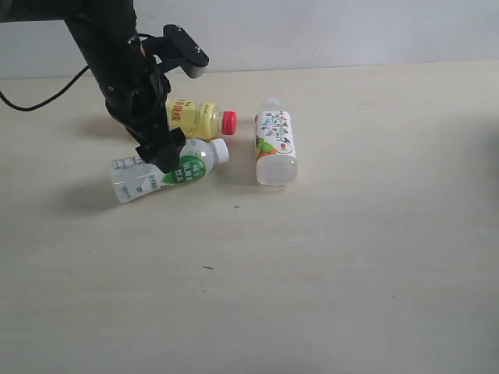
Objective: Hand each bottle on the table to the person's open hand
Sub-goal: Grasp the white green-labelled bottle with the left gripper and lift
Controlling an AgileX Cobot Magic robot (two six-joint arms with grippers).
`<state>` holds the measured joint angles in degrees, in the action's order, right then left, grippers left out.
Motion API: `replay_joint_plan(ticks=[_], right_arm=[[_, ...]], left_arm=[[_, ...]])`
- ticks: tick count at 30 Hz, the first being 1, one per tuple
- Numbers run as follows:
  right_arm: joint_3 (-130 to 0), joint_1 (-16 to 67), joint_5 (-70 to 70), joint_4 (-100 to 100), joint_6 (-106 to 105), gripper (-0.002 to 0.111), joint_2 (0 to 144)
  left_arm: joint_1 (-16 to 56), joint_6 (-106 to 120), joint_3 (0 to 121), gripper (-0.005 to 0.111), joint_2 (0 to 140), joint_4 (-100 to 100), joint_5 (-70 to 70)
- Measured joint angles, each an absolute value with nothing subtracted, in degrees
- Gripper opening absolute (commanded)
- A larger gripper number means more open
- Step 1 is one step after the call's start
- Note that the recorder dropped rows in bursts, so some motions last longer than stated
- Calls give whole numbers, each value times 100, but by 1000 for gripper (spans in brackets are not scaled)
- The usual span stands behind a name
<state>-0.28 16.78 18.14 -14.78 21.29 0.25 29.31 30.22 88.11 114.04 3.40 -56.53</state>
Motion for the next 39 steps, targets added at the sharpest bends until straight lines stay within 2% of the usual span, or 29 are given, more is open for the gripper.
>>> replay_joint_plan(ticks=[39], right_arm=[[-28,1678,1814,-1478,2129,0,25]], left_arm=[[2931,3314,8811,93,11890,297,-5475]])
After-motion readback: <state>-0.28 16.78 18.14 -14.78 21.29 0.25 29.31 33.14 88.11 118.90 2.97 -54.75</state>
